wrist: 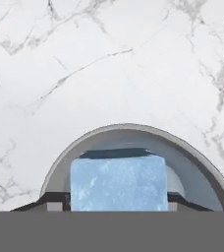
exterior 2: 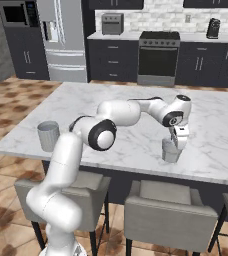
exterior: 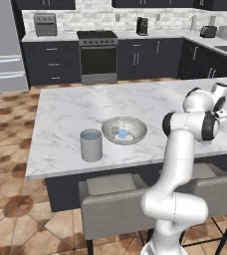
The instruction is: There are four ice cubes in the ice bowl. Place two ice cubes in each glass of water.
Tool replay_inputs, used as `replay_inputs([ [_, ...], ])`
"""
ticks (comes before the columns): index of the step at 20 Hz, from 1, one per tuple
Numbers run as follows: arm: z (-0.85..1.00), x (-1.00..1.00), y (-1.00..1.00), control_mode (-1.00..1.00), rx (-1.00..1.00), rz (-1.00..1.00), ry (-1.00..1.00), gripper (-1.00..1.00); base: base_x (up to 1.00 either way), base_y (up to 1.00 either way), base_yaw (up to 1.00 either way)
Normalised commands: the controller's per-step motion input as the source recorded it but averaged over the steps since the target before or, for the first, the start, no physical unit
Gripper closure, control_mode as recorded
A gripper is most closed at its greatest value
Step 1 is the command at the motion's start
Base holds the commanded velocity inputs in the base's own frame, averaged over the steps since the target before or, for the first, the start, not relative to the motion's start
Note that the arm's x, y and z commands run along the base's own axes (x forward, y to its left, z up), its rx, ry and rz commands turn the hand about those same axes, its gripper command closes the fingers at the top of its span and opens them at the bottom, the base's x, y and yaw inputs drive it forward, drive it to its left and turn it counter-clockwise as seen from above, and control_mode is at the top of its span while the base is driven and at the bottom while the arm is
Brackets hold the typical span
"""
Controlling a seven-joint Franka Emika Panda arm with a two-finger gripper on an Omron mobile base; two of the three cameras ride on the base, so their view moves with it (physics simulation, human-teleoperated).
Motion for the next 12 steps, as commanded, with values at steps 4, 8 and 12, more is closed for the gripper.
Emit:
replay_inputs([
  [4, 0.0, 0.0, 0.03, -1.0, 0.0, 0.0, 0.0, -1.0, 0.0, 0.0, 0.0],
  [8, 0.0, -0.13, 0.15, -1.0, 0.0, 0.0, 0.0, -1.0, 0.0, 0.0, 0.0],
  [12, 0.1, -0.21, 0.19, -1.0, 0.0, 0.0, 0.0, -1.0, 0.0, 0.0, 0.0],
])
